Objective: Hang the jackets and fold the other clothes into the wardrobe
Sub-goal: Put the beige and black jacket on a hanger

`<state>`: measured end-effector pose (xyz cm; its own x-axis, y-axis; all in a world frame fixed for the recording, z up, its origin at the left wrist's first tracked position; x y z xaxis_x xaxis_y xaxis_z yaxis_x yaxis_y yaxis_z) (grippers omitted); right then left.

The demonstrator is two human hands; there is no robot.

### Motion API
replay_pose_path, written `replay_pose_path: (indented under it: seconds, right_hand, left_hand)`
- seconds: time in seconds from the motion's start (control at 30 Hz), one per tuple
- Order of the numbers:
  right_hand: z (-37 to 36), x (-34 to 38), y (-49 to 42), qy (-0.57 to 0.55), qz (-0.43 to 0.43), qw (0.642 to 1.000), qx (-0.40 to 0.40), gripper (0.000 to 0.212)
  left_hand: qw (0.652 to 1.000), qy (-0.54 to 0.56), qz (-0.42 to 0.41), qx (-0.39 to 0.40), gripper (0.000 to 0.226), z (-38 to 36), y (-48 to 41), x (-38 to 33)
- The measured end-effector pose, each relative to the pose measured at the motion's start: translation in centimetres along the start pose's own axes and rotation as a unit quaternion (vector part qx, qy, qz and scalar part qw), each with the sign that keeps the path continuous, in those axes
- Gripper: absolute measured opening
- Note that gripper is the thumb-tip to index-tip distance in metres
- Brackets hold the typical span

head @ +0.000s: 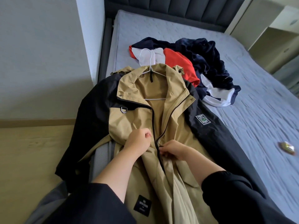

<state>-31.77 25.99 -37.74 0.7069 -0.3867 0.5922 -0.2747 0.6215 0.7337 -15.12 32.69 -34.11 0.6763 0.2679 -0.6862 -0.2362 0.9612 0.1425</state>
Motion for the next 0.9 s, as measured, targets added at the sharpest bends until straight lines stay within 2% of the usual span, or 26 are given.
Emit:
replay_pose_path:
  seconds: [0.07,0.13,0.33,0.53,0.73,0.8,0.9]
  right_hand:
    - [0.1,-0.6,0.0,-0.103,-0.022,0.994,0.005,0.036]
    - [0.1,-0.7,-0.2,-0.133,-0.022,0.991,-0.004,0.042]
    - [-0.2,-1.4,-0.7,-0.263,-0.025,0.964,-0.022,0.046]
    - [-0.1,-2.4,-0.1,-0.412,0.019,0.911,-0.019,0.031]
    - [0.0,-3.6,0.3,-0.515,0.046,0.856,-0.020,0.027]
    - [0.5,-3.2,0.7,-0.513,0.057,0.856,-0.025,0.027]
    - [1.1,-2.1,2.0,-0.427,0.089,0.899,-0.035,0.033]
  left_hand:
    - [0.997,0.013,0.010,0.078,0.025,-0.5,0.4,-0.1]
    - [0.990,-0.001,0.030,0.137,0.029,-0.9,0.8,0.1]
    - [0.970,-0.154,0.019,0.190,0.042,-1.9,1.1,0.3]
    - [0.946,-0.273,0.066,0.163,0.052,-4.7,2.1,-0.8]
    - [0.959,-0.226,0.116,0.128,0.059,-6.3,2.3,-1.5]
    - [0.965,-0.206,0.120,0.111,0.059,-6.6,2.1,-1.7]
    - [0.965,-0.219,0.118,0.083,0.068,-6.9,2.0,-2.5]
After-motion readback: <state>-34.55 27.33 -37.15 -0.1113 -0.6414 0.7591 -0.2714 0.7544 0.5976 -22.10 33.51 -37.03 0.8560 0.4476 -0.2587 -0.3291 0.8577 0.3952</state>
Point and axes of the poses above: each hand's wrist, its own y-axis away from the middle knuckle, its own z-axis out of the back of the hand, x = y × z, the point moved 2 cm from there along -y, towards the middle knuckle, and after that the axes turned 7 degrees about -y, right-handed, at the moved point
